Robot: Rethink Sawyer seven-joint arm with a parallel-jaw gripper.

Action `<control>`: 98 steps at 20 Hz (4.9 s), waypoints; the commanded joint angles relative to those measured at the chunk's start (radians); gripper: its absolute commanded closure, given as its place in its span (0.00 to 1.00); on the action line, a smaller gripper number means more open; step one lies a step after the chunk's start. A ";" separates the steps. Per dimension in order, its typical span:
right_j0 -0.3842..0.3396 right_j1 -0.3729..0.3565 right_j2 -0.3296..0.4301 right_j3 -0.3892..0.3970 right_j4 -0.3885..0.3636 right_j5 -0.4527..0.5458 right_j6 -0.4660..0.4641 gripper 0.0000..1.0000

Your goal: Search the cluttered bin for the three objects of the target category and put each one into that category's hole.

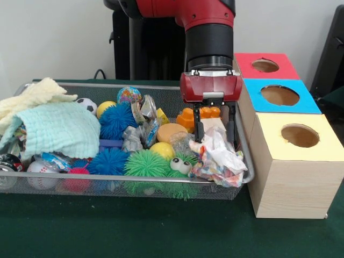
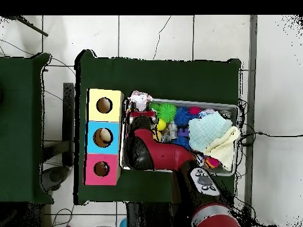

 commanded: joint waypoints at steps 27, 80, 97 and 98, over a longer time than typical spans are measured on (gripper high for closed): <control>0.023 0.089 -0.056 -0.151 -0.035 -0.084 0.122 0.00; 0.046 0.143 -0.041 -0.111 -0.002 -0.020 0.219 1.00; 0.070 0.129 -0.068 -0.104 0.011 -0.024 0.206 1.00; 0.073 0.126 -0.072 -0.105 0.010 -0.022 0.201 0.00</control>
